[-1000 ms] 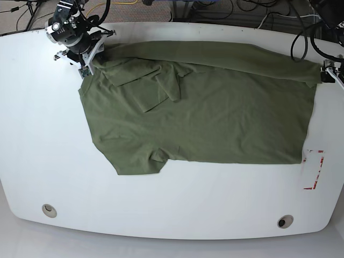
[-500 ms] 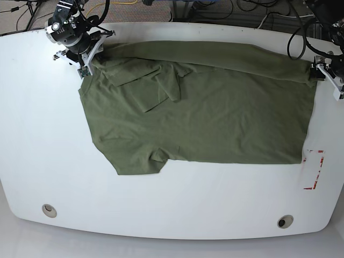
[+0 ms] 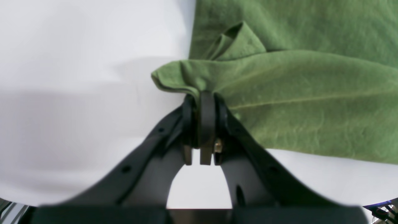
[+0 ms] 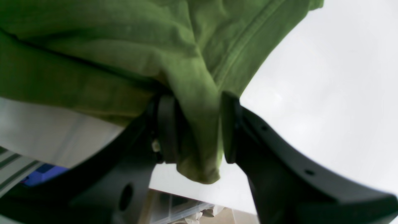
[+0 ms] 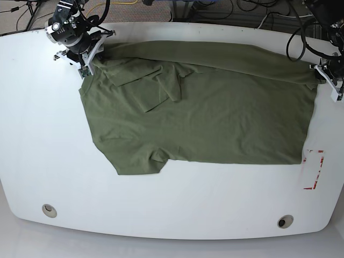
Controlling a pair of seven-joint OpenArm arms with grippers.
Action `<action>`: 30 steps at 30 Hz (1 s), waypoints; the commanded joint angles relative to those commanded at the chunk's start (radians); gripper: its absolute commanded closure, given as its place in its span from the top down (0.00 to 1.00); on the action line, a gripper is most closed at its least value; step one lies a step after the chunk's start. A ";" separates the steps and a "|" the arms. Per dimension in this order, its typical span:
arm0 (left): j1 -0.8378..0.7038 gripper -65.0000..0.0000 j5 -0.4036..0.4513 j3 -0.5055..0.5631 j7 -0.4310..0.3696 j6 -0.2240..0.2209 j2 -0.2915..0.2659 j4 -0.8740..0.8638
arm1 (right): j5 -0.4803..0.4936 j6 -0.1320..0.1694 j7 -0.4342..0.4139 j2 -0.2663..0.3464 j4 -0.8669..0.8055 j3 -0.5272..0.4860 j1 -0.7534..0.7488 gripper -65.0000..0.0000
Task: Layout the t-shirt on the table in an organized manner, then fold the t-shirt properly
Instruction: 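Regrasp the t-shirt edge with the left gripper and pull it taut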
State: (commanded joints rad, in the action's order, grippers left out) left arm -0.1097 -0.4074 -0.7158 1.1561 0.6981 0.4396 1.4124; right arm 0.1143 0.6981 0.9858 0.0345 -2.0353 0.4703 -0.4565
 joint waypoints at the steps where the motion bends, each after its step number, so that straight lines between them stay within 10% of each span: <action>1: -0.002 0.00 0.000 0.000 0.000 0.000 0.000 0.015 | 0.000 0.000 0.000 0.000 0.000 0.000 0.000 0.32; 30: 0.097 0.00 0.009 -0.028 0.104 0.000 -0.017 0.269 | 0.000 0.000 0.000 0.000 0.000 0.000 0.015 0.32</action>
State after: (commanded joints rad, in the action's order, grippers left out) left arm -0.0130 -0.3982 -0.7434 1.2605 0.6981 0.4227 1.6809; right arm 0.1143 0.6981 0.9858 0.0345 -2.0353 0.4703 -0.4411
